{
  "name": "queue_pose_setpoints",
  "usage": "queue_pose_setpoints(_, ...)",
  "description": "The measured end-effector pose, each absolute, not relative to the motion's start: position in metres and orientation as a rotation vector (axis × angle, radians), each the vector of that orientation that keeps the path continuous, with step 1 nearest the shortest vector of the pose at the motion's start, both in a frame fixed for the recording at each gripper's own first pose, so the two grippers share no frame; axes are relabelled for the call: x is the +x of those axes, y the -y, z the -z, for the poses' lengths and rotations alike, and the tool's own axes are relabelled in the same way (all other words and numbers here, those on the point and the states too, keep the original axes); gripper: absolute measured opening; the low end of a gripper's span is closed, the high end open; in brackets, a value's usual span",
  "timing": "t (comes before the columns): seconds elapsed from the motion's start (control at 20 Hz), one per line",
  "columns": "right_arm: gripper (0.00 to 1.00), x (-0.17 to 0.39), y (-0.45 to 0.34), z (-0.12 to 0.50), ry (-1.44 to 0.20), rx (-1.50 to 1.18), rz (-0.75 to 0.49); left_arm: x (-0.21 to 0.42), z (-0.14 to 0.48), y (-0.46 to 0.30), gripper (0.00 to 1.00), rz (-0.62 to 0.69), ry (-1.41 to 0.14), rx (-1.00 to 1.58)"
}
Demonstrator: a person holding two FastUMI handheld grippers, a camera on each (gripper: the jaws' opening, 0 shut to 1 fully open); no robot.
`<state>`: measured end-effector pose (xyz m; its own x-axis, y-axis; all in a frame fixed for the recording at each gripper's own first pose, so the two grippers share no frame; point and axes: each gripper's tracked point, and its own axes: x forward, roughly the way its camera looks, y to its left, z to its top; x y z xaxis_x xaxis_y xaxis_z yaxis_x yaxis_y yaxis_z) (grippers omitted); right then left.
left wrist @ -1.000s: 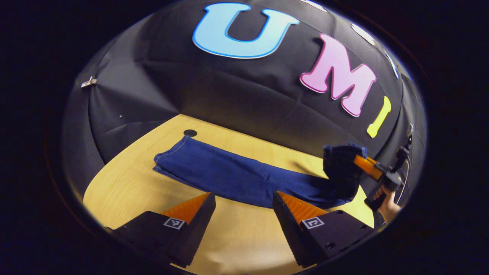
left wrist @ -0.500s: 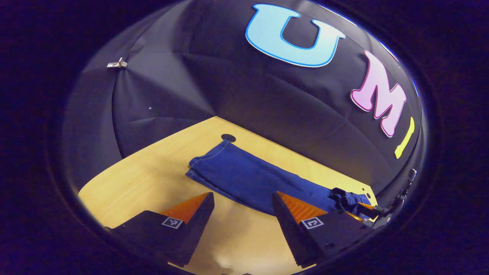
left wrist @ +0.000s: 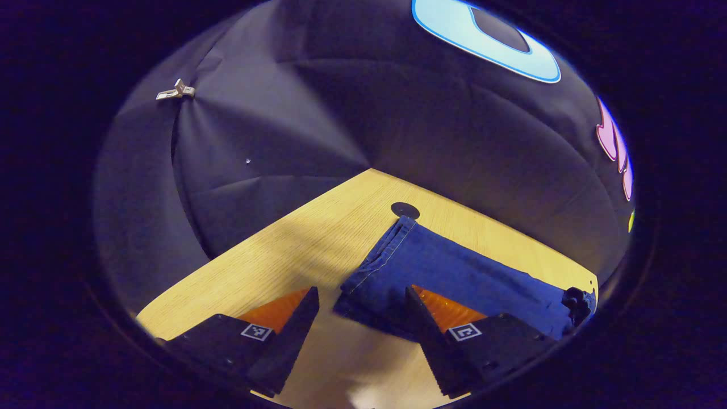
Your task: Grasp the waist and the cuffs of the jeans and fold them to make the two legs overlap; first hold the waist and fold one-third of the jeans toward the cuffs, then hold the cuffs and fold the remaining one-third in the same direction to finish folding.
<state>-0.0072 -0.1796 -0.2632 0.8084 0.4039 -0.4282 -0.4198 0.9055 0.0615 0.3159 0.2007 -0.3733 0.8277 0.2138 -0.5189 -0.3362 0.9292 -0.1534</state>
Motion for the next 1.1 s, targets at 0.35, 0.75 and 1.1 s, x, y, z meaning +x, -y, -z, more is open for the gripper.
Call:
queue_pose_setpoints(0.35, 0.97, -0.011, 0.222, 0.265, -0.464, -0.047, -0.375, 0.332, 0.388, -0.179, 0.91, -0.196, -0.569, -0.182)
queue_pose_setpoints(0.75, 0.98, -0.045, 0.231, 0.294, -0.604, -0.022, -0.388, 0.335, 0.381, -0.163, 0.14, -0.164, -0.497, -0.4)
queue_pose_setpoints(1.1, 0.96, -0.022, 0.29, 0.243, -0.556, -0.014, -0.301, 0.305, 0.252, -0.134, 0.06, -0.077, -0.329, -0.363)
